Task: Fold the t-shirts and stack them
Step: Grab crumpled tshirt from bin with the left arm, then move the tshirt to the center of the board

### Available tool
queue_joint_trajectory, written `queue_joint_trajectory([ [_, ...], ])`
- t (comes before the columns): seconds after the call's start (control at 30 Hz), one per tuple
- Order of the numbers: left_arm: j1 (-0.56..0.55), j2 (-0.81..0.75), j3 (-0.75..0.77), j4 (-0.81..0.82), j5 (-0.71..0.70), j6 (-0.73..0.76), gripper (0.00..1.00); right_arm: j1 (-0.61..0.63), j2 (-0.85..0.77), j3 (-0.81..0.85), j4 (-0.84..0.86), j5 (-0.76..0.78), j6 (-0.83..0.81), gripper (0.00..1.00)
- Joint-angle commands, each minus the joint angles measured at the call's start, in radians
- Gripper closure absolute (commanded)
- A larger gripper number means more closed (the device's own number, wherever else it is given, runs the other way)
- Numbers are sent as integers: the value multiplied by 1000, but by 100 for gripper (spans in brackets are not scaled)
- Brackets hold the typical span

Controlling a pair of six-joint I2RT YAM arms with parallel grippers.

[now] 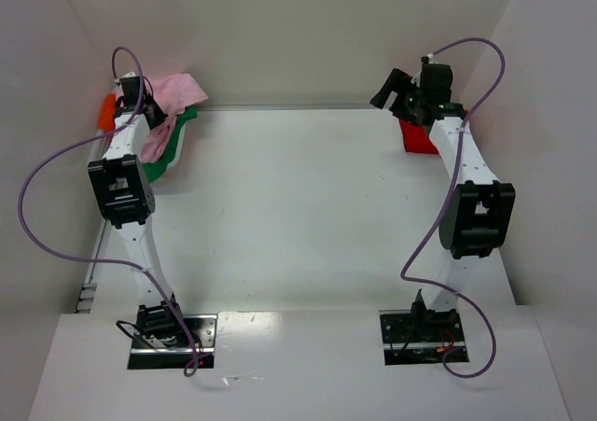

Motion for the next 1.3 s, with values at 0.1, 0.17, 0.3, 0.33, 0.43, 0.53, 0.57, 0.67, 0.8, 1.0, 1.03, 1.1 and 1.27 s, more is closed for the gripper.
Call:
queue_joint_trajectory([
  [0.1, -5, -116, 82, -8, 55, 23, 100, 8, 60, 100, 40, -45, 10, 0],
  [0.17, -28, -163, 102, -33, 74, 69, 100, 8, 60, 112, 50, -57, 10, 0],
  [0.3, -156, -283, 303, -181, 200, 262, 100, 8, 78, 132, 104, -152, 19, 0],
  [0.33, -178, -303, 318, -182, 201, 272, 100, 8, 87, 132, 104, -171, 28, 0],
  [0.43, -271, -373, 318, -244, 167, 272, 100, 8, 97, 143, 130, -244, 50, 0],
  [0.53, -410, -430, 327, -266, 187, 260, 100, 22, 87, 152, 150, -267, 50, 0],
  [0.57, -493, -441, 339, -266, 201, 241, 100, 32, 62, 143, 150, -267, 38, 0],
  [0.67, -613, -452, 373, -275, 239, 226, 100, 42, 23, 89, 161, -267, 27, 0],
  [0.8, -721, -463, 434, -331, 216, 195, 100, 13, -71, -4, 150, -171, 27, 0],
  [1.0, -712, -496, 292, -331, 170, 209, 100, -21, -205, -194, 267, -254, 108, 0],
  [1.03, -712, -496, 272, -331, 170, 200, 100, -21, -219, -207, 267, -239, 108, 4],
  [1.1, -712, -496, 231, -321, 170, 191, 100, -21, -247, -230, 267, -226, 108, 13],
  [1.27, -712, -515, 151, -283, 193, 178, 100, -21, -298, -263, 238, -226, 84, 19],
])
